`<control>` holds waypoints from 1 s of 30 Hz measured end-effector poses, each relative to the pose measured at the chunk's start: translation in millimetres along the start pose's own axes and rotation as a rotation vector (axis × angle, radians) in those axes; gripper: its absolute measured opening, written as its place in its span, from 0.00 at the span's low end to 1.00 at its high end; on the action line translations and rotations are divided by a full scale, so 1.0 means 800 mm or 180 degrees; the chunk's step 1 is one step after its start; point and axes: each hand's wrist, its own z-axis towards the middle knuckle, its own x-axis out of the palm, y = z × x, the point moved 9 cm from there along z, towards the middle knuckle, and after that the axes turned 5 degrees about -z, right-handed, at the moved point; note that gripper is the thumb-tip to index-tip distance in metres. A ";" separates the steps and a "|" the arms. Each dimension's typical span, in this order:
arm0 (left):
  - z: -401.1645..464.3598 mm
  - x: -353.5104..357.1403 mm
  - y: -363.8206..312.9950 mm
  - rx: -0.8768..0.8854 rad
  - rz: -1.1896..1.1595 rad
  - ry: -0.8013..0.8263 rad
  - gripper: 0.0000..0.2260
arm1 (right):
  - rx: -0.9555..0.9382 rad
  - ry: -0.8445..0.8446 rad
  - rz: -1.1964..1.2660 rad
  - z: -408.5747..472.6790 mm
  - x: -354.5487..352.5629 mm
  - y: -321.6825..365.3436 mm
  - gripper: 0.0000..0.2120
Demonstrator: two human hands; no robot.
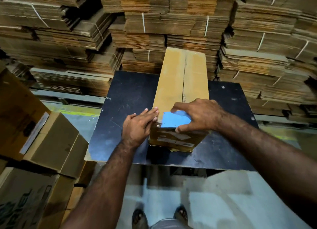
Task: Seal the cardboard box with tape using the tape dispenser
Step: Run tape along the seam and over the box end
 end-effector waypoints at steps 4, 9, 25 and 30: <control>-0.001 0.002 0.001 -0.0092 -0.0008 0.0107 0.18 | 0.0248 0.0210 0.0063 -0.023 0.007 -0.037 0.33; 0.010 -0.007 -0.005 0.0041 0.0232 0.0326 0.20 | 0.0241 0.0148 0.0054 -0.009 0.008 -0.029 0.33; -0.011 0.007 -0.063 0.0857 0.0442 0.0137 0.27 | 0.0137 0.0439 0.0217 -0.023 0.023 -0.068 0.32; 0.010 -0.009 -0.049 0.0657 0.0608 0.0065 0.22 | 0.0306 0.0343 0.0401 0.002 0.017 -0.044 0.32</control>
